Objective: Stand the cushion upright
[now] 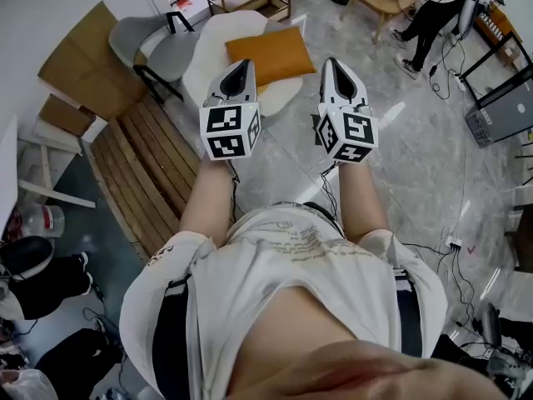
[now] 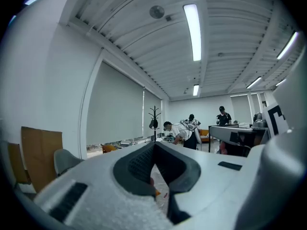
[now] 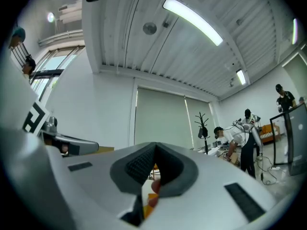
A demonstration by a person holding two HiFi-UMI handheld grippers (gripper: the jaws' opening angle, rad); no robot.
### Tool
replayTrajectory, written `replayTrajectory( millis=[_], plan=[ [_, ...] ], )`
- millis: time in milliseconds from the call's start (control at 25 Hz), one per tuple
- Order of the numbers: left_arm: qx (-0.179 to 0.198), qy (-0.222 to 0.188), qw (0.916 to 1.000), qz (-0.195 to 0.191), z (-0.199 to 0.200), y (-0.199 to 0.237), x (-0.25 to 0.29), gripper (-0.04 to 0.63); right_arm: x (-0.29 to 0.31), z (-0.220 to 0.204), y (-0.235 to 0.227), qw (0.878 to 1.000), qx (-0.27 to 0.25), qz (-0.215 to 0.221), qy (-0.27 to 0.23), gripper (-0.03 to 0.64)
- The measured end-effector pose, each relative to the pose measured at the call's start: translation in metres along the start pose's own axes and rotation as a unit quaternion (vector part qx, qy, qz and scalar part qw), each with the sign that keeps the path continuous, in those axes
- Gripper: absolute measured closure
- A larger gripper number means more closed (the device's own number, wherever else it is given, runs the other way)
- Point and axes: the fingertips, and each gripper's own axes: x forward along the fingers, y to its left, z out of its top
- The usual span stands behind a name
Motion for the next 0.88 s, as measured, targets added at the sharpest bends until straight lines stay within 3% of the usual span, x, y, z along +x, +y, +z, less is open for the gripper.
replayTrajectory(
  millis=[880],
  plan=[
    [0.003, 0.007, 0.9996, 0.027, 0.004, -0.087, 0.078, 0.581, 0.023, 0.010, -0.109, 0.999, -0.005, 0.042, 0.007, 0.591]
  ],
)
